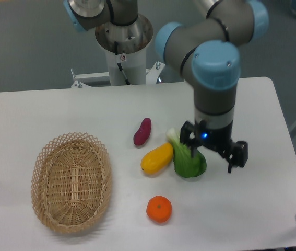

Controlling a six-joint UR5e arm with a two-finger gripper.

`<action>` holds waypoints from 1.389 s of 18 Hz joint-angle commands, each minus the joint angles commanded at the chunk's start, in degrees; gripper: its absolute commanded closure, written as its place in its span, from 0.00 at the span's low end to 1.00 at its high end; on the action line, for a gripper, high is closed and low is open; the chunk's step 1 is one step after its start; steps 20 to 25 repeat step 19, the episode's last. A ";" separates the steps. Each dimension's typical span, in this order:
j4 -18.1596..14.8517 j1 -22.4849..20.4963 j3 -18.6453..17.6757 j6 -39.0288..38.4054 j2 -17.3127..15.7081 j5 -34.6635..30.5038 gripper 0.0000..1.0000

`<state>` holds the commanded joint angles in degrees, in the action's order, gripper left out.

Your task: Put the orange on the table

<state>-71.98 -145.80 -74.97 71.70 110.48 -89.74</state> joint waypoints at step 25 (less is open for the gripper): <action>0.08 -1.06 -0.35 2.22 -1.85 1.76 0.00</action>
